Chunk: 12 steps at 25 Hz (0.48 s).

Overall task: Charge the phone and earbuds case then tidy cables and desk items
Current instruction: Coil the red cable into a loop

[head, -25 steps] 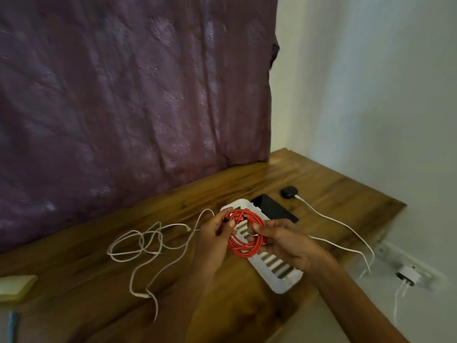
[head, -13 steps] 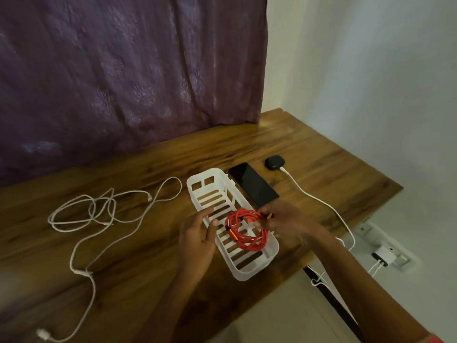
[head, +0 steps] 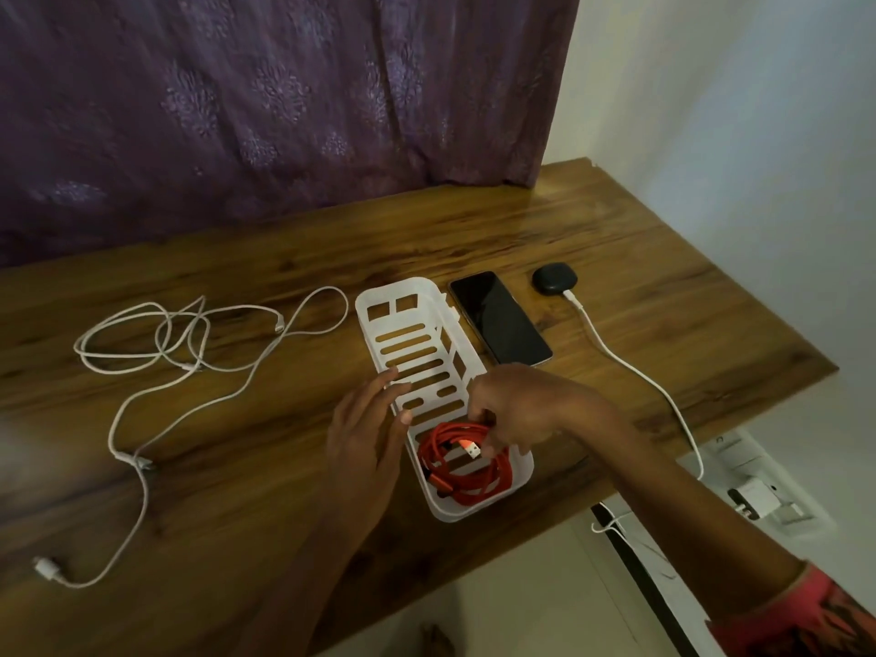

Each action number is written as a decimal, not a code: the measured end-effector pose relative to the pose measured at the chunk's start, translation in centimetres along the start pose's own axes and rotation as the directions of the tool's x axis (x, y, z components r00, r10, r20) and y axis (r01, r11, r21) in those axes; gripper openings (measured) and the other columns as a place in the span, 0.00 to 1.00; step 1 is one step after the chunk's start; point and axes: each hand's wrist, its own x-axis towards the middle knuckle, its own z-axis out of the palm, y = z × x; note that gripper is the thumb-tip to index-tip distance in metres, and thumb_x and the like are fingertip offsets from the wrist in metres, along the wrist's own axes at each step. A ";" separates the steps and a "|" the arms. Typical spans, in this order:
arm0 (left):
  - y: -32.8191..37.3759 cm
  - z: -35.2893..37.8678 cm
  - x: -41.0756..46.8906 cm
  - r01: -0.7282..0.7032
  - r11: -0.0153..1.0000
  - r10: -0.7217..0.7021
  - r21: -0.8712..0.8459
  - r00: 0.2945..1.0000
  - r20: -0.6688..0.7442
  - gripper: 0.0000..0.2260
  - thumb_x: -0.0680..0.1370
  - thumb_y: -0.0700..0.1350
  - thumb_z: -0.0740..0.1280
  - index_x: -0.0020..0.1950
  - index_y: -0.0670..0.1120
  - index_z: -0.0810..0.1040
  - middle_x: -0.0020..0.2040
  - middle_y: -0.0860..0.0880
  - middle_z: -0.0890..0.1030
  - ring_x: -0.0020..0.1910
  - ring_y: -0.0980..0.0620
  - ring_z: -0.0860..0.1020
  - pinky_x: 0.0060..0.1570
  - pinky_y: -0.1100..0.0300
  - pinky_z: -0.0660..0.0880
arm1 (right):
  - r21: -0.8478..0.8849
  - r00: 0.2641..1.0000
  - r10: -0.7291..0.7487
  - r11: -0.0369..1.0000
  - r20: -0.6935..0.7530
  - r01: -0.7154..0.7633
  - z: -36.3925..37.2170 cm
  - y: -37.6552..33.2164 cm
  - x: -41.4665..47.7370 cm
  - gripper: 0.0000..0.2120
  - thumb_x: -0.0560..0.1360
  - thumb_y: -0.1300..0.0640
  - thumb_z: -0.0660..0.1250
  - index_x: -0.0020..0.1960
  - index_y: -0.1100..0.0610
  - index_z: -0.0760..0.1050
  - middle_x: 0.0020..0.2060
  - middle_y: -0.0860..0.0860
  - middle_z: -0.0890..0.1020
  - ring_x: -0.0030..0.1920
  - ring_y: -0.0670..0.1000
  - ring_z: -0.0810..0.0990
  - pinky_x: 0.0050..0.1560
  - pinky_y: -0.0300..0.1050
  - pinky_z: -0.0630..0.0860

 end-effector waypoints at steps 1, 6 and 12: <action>-0.1 0.1 -0.1 0.006 1.000 -0.006 -0.012 1.000 -0.001 0.27 0.76 0.64 0.45 0.66 0.52 0.69 0.71 0.54 0.66 0.72 0.52 0.61 0.67 0.55 0.58 | -0.036 1.000 0.000 0.999 0.026 0.001 -0.2 -0.3 0.2 0.16 0.73 0.57 0.68 0.59 0.61 0.75 0.55 0.56 0.80 0.53 0.53 0.79 0.44 0.36 0.74; 0.4 0.2 -0.2 0.007 0.997 -0.008 -0.075 1.000 -0.015 0.28 0.76 0.65 0.45 0.67 0.52 0.68 0.69 0.60 0.62 0.71 0.56 0.59 0.66 0.56 0.59 | -0.131 0.994 0.052 0.991 0.092 -0.040 0.4 -1.3 2.1 0.15 0.76 0.60 0.62 0.62 0.62 0.69 0.56 0.57 0.77 0.50 0.51 0.77 0.49 0.41 0.73; 0.3 0.2 -0.1 0.015 0.998 -0.015 -0.067 1.000 -0.002 0.27 0.76 0.63 0.46 0.67 0.50 0.69 0.72 0.53 0.65 0.72 0.52 0.62 0.67 0.55 0.59 | -0.153 0.993 0.116 0.981 -0.035 -0.120 1.6 -2.5 2.9 0.18 0.77 0.62 0.60 0.66 0.64 0.65 0.64 0.58 0.72 0.62 0.56 0.74 0.62 0.48 0.70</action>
